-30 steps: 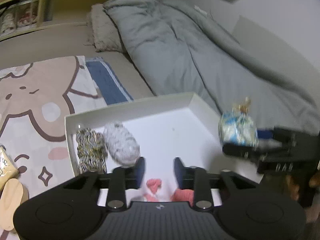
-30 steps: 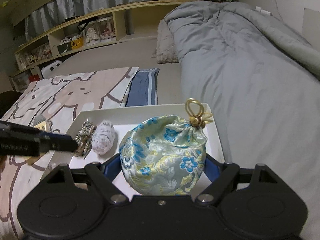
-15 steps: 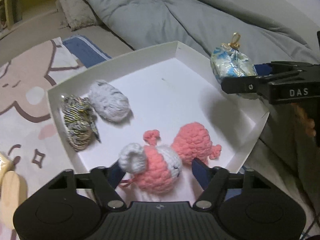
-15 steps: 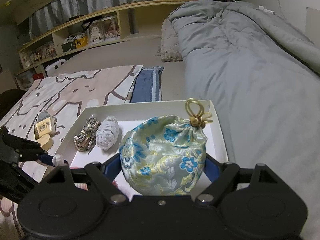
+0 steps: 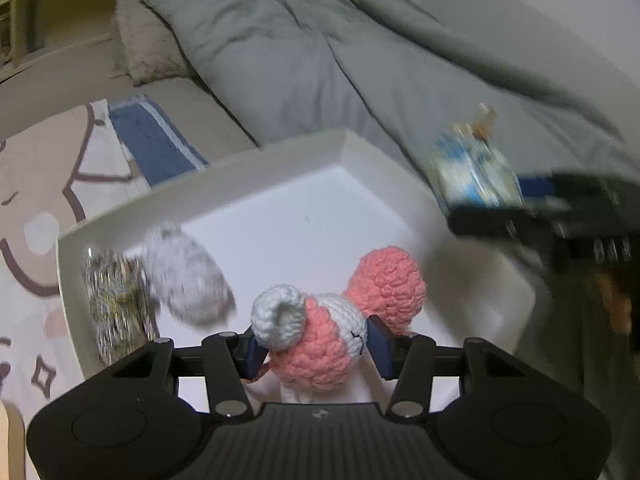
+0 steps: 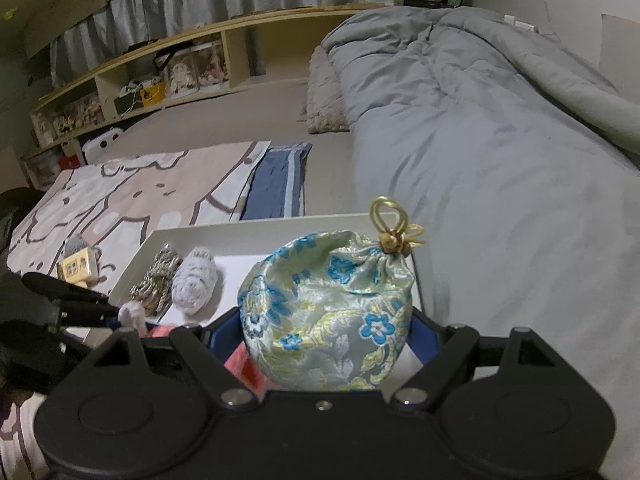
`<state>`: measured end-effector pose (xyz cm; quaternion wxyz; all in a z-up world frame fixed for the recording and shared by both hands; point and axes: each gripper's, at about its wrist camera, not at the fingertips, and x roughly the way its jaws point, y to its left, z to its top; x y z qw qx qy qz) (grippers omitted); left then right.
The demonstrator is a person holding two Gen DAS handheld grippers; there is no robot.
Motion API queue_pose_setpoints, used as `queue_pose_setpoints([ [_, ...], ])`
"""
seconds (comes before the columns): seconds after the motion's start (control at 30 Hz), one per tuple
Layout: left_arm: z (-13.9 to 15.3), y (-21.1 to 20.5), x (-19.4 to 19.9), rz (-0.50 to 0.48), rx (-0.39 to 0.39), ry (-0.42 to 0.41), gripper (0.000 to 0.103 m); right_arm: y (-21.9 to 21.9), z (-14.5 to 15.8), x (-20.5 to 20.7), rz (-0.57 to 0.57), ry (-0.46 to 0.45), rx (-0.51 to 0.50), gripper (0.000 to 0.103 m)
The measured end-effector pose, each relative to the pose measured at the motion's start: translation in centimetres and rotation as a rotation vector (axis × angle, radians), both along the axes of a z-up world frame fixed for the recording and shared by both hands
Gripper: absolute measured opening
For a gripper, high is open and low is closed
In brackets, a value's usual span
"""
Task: Organize objects
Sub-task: 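Lower the doll into the white box with the left tool while the right tool lowers the pouch there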
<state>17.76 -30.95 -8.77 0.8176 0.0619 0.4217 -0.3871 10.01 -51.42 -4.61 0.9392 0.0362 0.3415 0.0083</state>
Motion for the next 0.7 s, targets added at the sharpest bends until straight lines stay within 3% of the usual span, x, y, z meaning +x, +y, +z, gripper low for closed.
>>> queue_pose_setpoints([
  [0.27, 0.5, -2.3, 4.5, 0.096, -0.068, -0.035, 0.052, -1.2, -0.1, 1.4, -0.009, -0.001, -0.027, 0.085],
  [0.53, -1.9, -2.2, 7.5, 0.183, -0.005, -0.043, 0.052, -1.2, -2.1, 4.9, 0.031, 0.049, -0.082, 0.085],
  [0.7, -2.0, -1.6, 8.1, 0.173, 0.009, -0.064, 0.052, -0.9, -3.3, 7.8, 0.076, 0.089, -0.112, 0.085],
])
